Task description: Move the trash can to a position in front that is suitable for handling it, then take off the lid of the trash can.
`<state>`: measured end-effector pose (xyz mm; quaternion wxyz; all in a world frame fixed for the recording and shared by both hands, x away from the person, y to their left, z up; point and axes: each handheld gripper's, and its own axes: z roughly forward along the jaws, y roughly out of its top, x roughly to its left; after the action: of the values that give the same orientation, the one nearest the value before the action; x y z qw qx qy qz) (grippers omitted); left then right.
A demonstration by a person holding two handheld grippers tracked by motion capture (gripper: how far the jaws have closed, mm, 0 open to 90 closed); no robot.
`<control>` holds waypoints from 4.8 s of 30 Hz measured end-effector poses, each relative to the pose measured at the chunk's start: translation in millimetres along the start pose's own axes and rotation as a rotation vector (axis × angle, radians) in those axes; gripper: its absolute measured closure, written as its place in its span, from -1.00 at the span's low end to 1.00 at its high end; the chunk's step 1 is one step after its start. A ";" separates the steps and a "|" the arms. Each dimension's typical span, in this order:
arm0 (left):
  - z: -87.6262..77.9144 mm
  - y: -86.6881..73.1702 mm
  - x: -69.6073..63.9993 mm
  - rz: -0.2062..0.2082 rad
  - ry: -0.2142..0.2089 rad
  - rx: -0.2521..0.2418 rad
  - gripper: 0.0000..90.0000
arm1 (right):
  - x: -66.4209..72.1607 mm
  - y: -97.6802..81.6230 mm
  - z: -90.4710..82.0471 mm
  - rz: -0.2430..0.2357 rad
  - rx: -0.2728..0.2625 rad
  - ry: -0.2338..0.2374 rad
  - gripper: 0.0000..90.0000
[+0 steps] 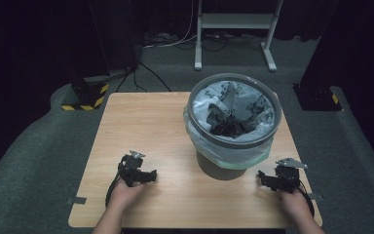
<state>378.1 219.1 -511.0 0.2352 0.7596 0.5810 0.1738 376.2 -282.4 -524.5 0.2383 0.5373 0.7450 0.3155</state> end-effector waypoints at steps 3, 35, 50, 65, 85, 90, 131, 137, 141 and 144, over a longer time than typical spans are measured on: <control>-1.2 1.5 1.3 -0.030 0.001 0.009 -0.73 | 0.2 0.2 0.3 0.002 0.000 0.002 -0.75; 1.9 20.6 -17.2 0.023 -0.016 0.292 -0.98 | -1.7 2.5 2.7 -0.021 0.004 0.026 -0.77; -12.3 35.6 0.5 0.017 -0.036 0.370 -0.67 | -1.7 2.1 2.3 -0.018 0.004 0.035 -0.77; -47.3 62.8 -1.7 -0.085 -0.050 0.483 -0.43 | -2.1 2.5 2.8 -0.027 0.003 0.037 -0.77; -99.8 108.2 3.8 -0.150 -0.082 0.456 -0.09 | -0.1 2.9 3.2 -0.020 0.004 0.031 -0.78; -110.9 116.8 1.2 -0.147 -0.091 0.449 -0.07 | 0.3 3.0 3.4 -0.021 0.004 0.028 -0.78; -199.2 226.4 -71.9 -0.152 -0.126 0.398 0.08 | 0.6 4.2 4.6 -0.034 0.005 0.042 -0.78; -205.0 236.0 -74.9 -0.158 -0.125 0.384 0.08 | 0.6 4.4 4.7 -0.035 0.006 0.043 -0.78; -206.1 240.1 -79.1 -0.152 -0.120 0.386 0.08 | 0.6 4.4 4.7 -0.035 0.006 0.043 -0.78; -206.6 241.8 -82.2 -0.161 -0.133 0.383 0.08 | 0.7 4.4 4.6 -0.034 0.006 0.043 -0.78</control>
<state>439.0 120.0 -203.8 0.1377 0.7512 0.6454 -0.0096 382.1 -279.8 -524.5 0.2257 0.5184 0.7600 0.3206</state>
